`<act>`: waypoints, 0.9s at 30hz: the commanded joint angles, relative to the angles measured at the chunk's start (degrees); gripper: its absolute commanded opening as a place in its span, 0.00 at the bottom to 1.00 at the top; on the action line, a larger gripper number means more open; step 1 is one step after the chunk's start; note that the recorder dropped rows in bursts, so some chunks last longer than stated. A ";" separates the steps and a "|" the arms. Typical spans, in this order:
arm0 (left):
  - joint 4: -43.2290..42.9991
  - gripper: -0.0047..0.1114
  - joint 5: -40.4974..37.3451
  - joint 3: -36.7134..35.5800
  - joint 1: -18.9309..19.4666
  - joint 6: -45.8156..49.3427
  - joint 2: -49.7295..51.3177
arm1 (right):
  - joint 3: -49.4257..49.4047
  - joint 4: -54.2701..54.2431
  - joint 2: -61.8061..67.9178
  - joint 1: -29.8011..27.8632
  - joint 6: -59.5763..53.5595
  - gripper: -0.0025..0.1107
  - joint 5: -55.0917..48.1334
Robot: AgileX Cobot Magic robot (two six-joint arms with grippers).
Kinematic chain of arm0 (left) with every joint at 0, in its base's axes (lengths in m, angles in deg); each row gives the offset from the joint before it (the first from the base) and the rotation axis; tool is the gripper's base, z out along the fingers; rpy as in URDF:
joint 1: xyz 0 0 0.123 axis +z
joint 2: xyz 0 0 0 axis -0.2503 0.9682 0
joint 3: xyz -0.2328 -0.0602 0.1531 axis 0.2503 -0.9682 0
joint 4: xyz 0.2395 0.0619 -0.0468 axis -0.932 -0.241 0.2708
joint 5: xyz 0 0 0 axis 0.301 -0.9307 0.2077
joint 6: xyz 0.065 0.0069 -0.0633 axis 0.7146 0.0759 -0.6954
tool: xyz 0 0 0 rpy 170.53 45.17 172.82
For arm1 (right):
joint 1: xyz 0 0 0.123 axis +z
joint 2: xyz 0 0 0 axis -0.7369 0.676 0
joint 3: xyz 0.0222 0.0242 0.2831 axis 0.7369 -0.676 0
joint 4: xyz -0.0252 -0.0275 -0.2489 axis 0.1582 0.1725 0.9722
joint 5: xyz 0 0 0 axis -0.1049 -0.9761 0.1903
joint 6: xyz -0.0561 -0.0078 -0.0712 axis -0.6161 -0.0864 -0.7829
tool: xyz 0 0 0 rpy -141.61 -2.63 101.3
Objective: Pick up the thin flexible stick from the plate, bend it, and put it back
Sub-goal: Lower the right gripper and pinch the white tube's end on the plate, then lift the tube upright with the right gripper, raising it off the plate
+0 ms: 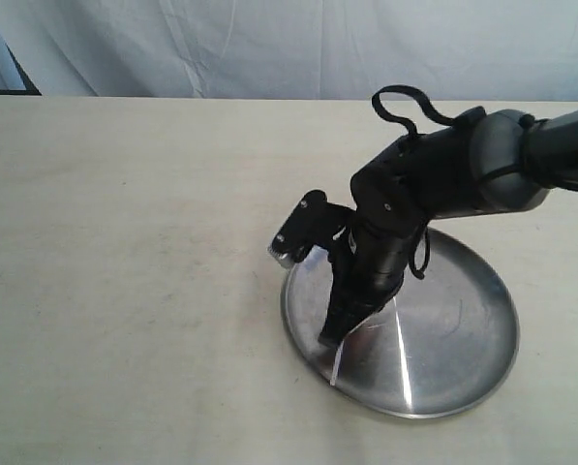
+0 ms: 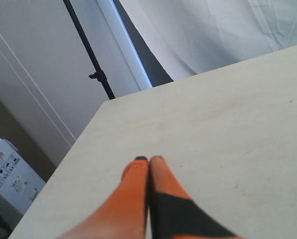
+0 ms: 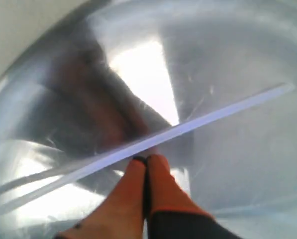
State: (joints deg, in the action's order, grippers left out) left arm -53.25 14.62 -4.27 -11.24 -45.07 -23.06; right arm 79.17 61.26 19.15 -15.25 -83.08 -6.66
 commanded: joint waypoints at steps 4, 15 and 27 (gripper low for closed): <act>0.09 0.04 0.34 0.29 0.11 -0.12 -0.21 | -0.12 0.31 -6.71 -0.19 13.21 0.01 -1.35; 0.09 0.04 0.34 0.29 0.11 -0.12 -0.21 | -0.21 -13.02 -5.02 -0.19 25.66 0.17 -8.48; 0.09 0.04 0.34 0.29 0.11 -0.12 -0.21 | -0.34 -16.92 -1.32 -0.19 27.73 0.51 -9.15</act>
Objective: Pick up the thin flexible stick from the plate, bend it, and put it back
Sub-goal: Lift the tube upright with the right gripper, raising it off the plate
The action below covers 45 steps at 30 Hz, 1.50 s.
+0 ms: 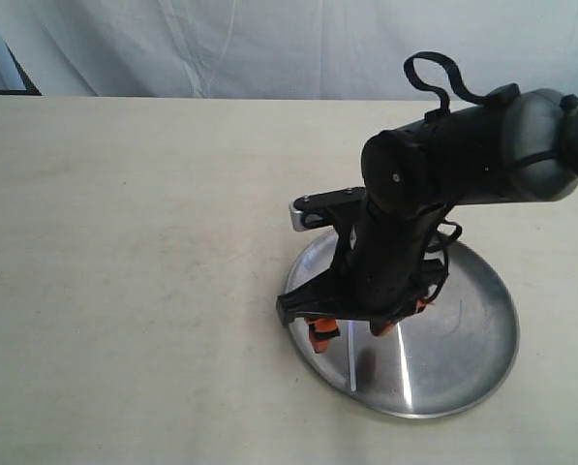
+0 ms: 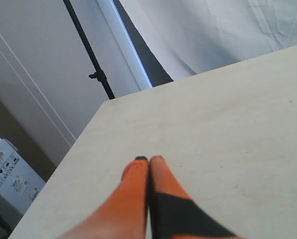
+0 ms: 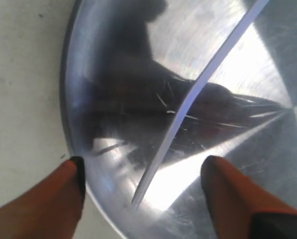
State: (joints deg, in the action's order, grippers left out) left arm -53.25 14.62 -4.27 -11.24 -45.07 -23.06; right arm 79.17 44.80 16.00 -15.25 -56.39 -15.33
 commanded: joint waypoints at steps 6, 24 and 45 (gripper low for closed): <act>0.09 0.04 0.34 0.29 0.11 -0.12 -0.21 | -0.34 -2.43 5.97 -0.19 1.04 0.46 -1.76; 0.09 0.04 0.47 0.29 0.11 -0.12 -0.21 | -0.34 1.18 7.81 -0.19 -0.66 0.02 -4.95; 0.09 0.04 0.47 0.29 0.11 -0.12 -0.21 | -0.34 10.17 -15.57 -0.19 -2.84 0.01 -9.17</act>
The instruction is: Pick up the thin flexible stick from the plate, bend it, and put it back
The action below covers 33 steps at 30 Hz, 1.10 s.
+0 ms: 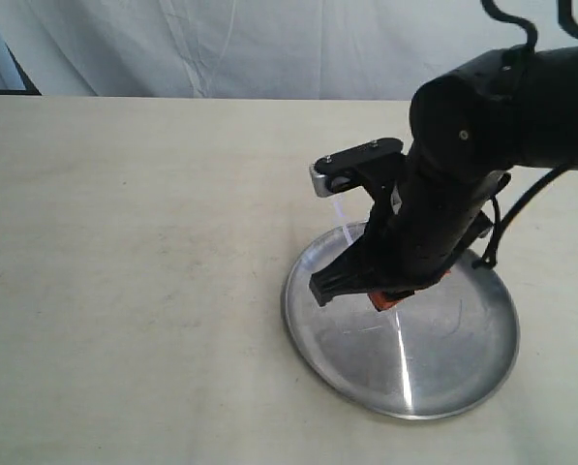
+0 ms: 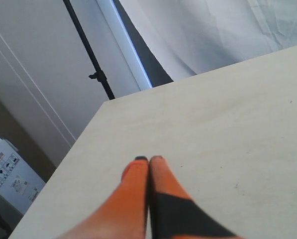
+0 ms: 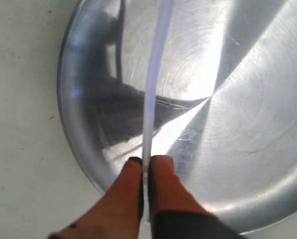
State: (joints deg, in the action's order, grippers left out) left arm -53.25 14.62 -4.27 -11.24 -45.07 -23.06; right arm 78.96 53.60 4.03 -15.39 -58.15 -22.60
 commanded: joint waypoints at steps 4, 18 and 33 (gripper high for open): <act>0.09 0.04 0.47 0.29 0.11 -0.12 -0.21 | -6.67 1.50 -11.70 -0.06 -1.23 0.01 -0.83; -11.57 0.04 3.42 0.29 0.11 -0.12 -0.21 | -17.92 -7.97 -37.40 -0.06 -4.37 0.01 -2.96; -8.73 0.04 40.42 0.29 0.11 -3.33 -0.21 | -17.92 -11.77 -42.30 -0.06 -7.90 0.01 -5.98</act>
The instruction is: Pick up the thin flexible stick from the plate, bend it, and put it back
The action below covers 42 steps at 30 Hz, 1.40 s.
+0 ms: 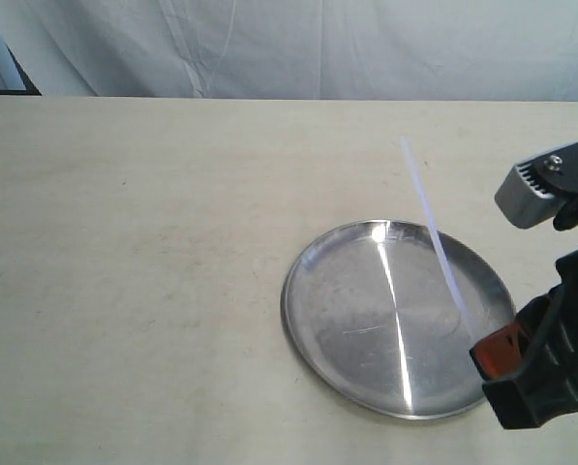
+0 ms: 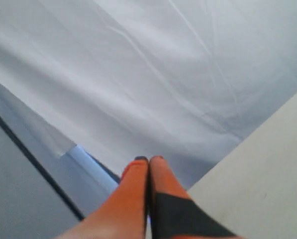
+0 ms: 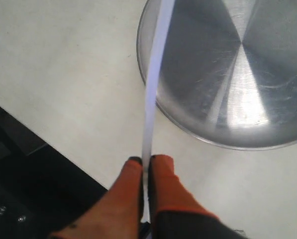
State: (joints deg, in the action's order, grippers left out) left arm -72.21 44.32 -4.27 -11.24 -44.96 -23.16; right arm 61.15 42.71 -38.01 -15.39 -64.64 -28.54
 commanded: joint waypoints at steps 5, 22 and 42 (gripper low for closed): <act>38.11 0.04 26.09 0.29 0.11 -32.89 -0.12 | -0.12 -1.59 -0.27 -0.06 -1.41 0.01 1.39; -6.31 0.04 28.80 21.23 0.11 -86.96 39.07 | -2.43 -12.37 -0.38 -0.06 -4.38 0.01 9.08; -8.37 0.04 54.88 26.20 -0.37 -92.84 68.10 | -6.35 -35.04 2.24 -0.06 -21.90 0.01 23.19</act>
State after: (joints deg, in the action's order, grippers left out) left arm -81.52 98.46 21.45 -11.24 -137.89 44.93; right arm 55.10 13.30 -37.53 -15.39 -80.63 -6.48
